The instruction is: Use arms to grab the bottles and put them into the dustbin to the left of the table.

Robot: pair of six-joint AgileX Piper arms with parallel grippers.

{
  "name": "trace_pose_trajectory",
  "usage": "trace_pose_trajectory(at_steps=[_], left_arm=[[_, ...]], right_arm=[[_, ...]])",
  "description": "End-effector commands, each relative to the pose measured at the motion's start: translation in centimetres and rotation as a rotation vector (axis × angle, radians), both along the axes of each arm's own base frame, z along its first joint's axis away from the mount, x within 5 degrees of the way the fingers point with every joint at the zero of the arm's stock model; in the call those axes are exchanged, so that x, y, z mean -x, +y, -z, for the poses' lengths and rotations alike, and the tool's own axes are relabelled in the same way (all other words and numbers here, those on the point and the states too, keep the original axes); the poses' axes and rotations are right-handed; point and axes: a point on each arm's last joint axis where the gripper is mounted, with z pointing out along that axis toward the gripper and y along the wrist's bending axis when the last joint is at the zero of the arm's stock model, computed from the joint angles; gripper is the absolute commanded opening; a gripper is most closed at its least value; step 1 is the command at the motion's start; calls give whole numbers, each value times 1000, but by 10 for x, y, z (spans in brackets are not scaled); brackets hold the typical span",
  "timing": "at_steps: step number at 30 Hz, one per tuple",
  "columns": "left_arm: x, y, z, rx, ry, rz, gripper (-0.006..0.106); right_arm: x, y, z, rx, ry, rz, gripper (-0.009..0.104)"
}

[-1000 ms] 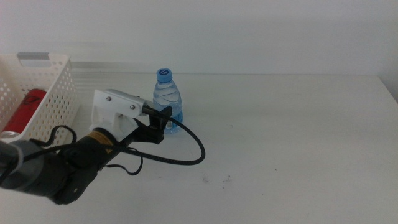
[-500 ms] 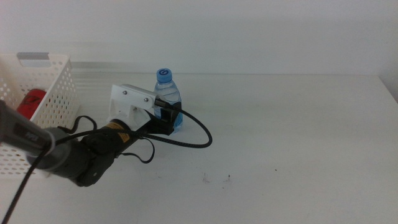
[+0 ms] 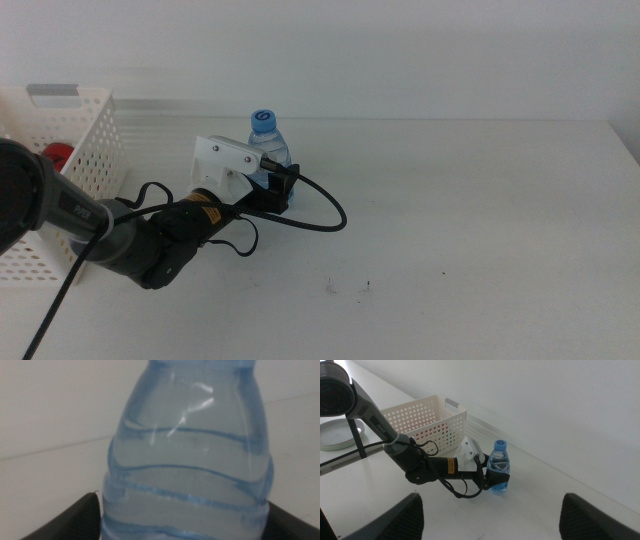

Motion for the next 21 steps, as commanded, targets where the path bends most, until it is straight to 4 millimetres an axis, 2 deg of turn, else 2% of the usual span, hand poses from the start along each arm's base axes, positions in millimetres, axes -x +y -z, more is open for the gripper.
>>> trace_pose_trajectory(at_steps=[1,5,8,16,18,21], left_arm=[[-2,0,-4,27,-19,-4,94],[-2,-1,-5,28,-32,7,87],[-1,-2,-5,23,-33,19,76],[0,-4,-11,25,-45,45,38],[0,-4,-18,33,-34,50,34],[2,-4,-34,14,-16,46,33]], right_arm=[[1,-1,-3,-9,-16,-1,82],[1,-1,-3,-9,-16,-1,82],[1,-1,-3,-9,-16,-1,82],[1,-1,-3,-9,-16,-1,82],[1,-1,-3,-9,-16,-1,82],[1,-1,-3,-9,-16,-1,82]])
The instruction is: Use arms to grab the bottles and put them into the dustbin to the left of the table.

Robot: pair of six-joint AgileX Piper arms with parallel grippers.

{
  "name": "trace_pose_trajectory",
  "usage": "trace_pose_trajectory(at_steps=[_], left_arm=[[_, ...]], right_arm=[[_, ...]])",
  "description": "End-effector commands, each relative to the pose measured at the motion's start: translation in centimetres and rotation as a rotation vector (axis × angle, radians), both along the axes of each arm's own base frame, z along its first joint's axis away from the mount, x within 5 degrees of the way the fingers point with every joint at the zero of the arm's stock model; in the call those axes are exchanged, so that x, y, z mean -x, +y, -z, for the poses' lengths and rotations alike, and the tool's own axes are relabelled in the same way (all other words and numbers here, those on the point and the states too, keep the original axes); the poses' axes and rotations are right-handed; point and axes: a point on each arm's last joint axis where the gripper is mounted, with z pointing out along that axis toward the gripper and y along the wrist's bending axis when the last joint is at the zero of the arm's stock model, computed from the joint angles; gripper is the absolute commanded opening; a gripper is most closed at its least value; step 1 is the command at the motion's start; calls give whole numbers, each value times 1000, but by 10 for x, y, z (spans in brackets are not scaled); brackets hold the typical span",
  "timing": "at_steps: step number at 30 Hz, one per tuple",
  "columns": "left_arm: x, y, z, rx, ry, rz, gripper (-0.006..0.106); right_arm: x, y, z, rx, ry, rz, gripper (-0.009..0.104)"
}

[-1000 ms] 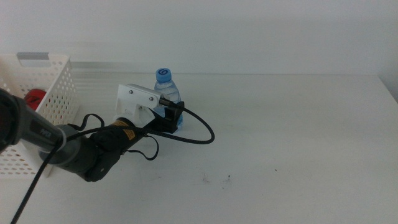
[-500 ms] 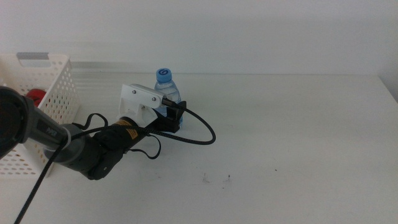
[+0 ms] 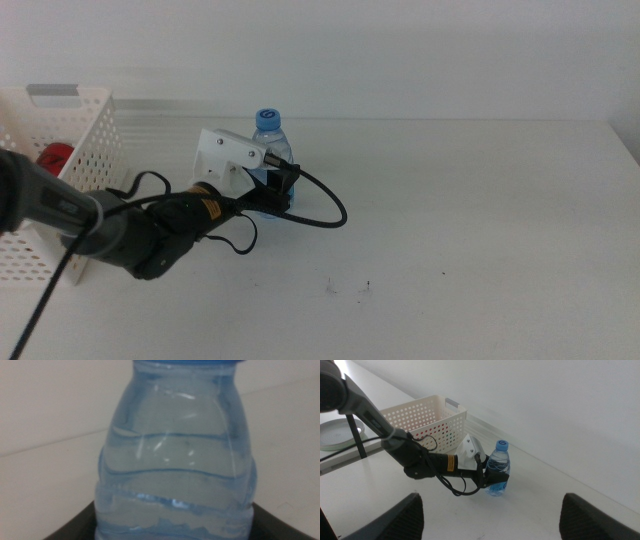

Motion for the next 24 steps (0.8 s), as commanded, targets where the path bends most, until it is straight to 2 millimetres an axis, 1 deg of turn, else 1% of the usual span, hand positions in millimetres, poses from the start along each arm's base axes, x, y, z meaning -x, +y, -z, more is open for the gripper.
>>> trace_pose_trajectory(at_steps=[1,8,14,17,19,24], left_arm=[[0,-1,-27,27,-53,8,33],[14,-6,-83,-27,-79,-9,33],[28,-4,-134,42,-149,-55,33],[35,0,-153,57,-169,-79,33],[40,4,-163,61,-167,-98,33],[51,13,-179,22,-118,-148,33]], right_arm=[[1,-1,-3,-9,-16,-1,82],[1,-1,-3,-9,-16,-1,82],[1,-1,-3,-9,-16,-1,82],[1,-1,-3,-9,-16,-1,82],[1,-1,-3,-9,-16,-1,82],[1,-1,-3,-9,-16,-1,82]])
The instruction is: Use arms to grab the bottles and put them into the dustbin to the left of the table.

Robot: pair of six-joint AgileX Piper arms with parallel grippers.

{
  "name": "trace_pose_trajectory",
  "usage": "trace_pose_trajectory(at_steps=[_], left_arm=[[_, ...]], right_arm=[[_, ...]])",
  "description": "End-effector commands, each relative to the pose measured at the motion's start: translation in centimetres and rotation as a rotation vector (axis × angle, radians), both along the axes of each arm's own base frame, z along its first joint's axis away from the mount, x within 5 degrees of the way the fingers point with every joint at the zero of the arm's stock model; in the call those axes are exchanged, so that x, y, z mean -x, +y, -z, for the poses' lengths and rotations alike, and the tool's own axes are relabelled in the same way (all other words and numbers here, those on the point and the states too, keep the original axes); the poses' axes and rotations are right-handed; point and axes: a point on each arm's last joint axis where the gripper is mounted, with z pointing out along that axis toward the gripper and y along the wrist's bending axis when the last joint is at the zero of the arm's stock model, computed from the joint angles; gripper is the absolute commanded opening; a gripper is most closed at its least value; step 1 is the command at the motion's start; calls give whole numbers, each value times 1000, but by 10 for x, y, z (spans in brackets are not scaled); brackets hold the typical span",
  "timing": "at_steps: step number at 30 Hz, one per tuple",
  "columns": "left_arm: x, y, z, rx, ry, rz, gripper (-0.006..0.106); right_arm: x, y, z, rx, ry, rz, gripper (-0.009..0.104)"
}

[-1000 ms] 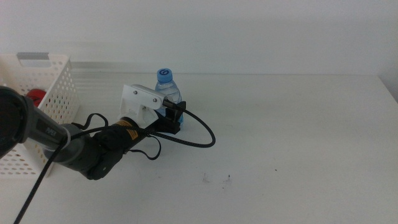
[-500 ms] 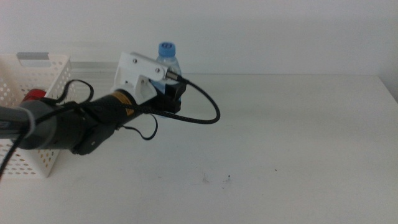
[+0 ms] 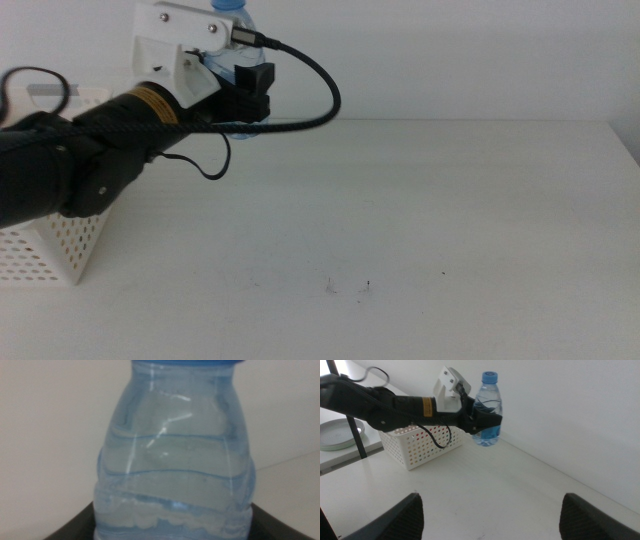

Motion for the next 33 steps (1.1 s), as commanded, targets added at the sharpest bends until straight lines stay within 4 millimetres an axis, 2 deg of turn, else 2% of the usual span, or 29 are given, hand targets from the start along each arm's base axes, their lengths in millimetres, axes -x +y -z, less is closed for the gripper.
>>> trace_pose_trajectory(at_steps=[1,6,11,17,26,33], left_arm=[[7,5,-21,29,-18,-33,33],[14,15,-45,-43,91,-112,33],[9,25,-78,-128,219,-147,33],[1,61,-112,-160,294,-191,33],[-16,118,-123,-233,444,-276,33],[-37,149,-104,-258,555,-286,33]], right_arm=[[1,-1,-3,-9,-16,-1,82],[1,-1,-3,-9,-16,-1,82],[1,-1,-3,-9,-16,-1,82],[1,-1,-3,-9,-16,-1,82],[1,-1,-3,-9,-16,-1,82],[1,-1,-3,-9,-16,-1,82]])
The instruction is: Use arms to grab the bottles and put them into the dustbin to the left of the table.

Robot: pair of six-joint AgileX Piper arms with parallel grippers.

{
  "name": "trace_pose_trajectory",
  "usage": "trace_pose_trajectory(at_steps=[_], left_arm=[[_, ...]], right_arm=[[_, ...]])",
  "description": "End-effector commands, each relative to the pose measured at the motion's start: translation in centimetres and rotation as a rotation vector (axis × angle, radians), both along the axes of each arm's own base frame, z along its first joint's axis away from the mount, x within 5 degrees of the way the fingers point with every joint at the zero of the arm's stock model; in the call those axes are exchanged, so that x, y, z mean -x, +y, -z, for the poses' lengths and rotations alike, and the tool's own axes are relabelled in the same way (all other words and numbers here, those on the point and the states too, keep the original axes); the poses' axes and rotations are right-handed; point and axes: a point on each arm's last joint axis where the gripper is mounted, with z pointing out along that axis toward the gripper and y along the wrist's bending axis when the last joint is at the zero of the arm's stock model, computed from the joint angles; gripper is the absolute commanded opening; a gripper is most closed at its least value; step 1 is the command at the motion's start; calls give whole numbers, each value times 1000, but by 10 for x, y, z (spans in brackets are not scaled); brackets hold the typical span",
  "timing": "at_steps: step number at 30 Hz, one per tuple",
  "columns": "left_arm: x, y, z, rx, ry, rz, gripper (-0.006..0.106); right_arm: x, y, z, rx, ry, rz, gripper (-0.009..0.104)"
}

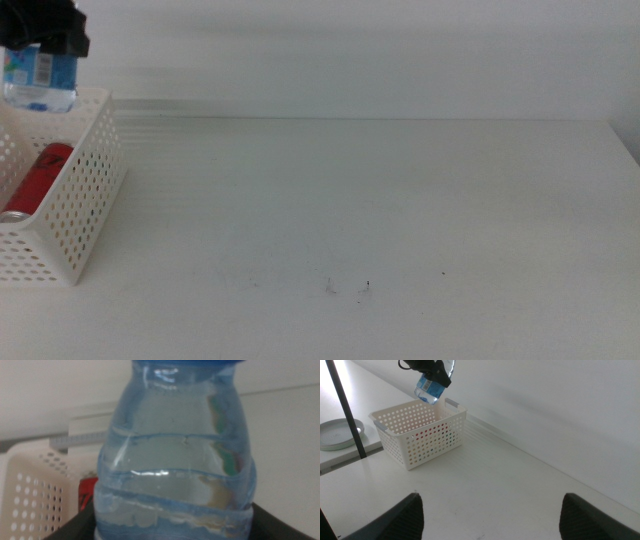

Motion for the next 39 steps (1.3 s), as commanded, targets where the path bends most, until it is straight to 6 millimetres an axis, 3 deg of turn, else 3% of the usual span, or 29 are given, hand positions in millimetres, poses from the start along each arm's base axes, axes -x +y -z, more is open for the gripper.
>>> trace_pose_trajectory(at_steps=[1,11,15,25,33,36,39], left_arm=[[-5,10,-3,2,-20,-6,33],[-15,64,23,5,67,-103,31],[-22,80,43,32,118,-137,27],[-45,88,99,60,257,-136,22],[-51,88,124,76,332,-94,23],[-53,87,129,85,347,-86,28],[-53,88,131,84,352,-85,40]], right_arm=[[1,-1,-3,-9,-16,-1,82],[1,-1,-3,-9,-16,-1,82],[1,-1,-3,-9,-16,-1,82],[1,-1,-3,-9,-15,0,82],[1,-1,-3,-9,-15,0,82],[1,-1,-3,-9,-15,0,82],[1,-1,-3,-9,-15,0,82]])
